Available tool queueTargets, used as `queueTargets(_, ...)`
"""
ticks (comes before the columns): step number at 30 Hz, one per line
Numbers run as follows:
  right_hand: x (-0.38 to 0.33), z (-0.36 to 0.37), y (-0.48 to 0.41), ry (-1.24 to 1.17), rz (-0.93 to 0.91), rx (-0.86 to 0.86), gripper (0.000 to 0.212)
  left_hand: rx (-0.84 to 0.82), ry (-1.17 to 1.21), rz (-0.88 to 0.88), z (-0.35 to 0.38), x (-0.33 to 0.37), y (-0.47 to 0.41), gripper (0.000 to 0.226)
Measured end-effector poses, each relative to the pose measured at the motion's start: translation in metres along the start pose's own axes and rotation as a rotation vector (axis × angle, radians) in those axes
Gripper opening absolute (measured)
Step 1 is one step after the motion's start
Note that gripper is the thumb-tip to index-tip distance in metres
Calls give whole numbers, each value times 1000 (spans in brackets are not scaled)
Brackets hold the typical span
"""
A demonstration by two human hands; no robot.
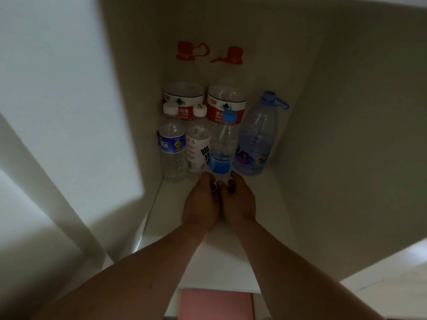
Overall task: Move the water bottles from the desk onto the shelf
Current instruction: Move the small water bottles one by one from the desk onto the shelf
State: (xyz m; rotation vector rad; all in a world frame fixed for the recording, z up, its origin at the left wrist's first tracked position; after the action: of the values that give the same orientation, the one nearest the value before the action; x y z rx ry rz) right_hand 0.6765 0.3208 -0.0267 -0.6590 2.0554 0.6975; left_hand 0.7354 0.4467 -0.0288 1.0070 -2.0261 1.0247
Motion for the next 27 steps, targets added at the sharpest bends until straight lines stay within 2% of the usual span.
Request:
queueTargets(6,0,0,0,-16,-12,-18,64,5,-27,17,0,2,-1,6)
queueTargets(12,3,-6,9,-69,32,-88,76,-56,-71,-10,2,0,-1,16)
queueTargets(17,16,-34,60,126,104,-164,59,-198,-19,-36,-4,32,34,27)
queueTargets(19,26,-59,97,91,147,-180,41,-226,26,13,-10,69,61,33)
queueTargets(21,33,-94,139,67,112,-149,25,-259,80,60,-12,110,98,38)
queueTargets(23,53,-130,180,100,89,-128,22,-355,93,76,-3,139,140,45)
queueTargets(27,134,-220,246,217,169,-70,30,-660,65,237,67,184,217,37)
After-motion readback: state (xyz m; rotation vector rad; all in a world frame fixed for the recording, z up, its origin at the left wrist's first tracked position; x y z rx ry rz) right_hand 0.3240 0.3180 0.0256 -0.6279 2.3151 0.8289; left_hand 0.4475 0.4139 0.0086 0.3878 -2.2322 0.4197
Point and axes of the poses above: each hand's wrist, its own y-axis away from the middle knuckle, its own z-axis out of the palm, x = y × z, the point moved 10 cm from there along -y, towards the middle knuckle, and after that the axes turned 13 degrees about z, right-handed, at the moved point
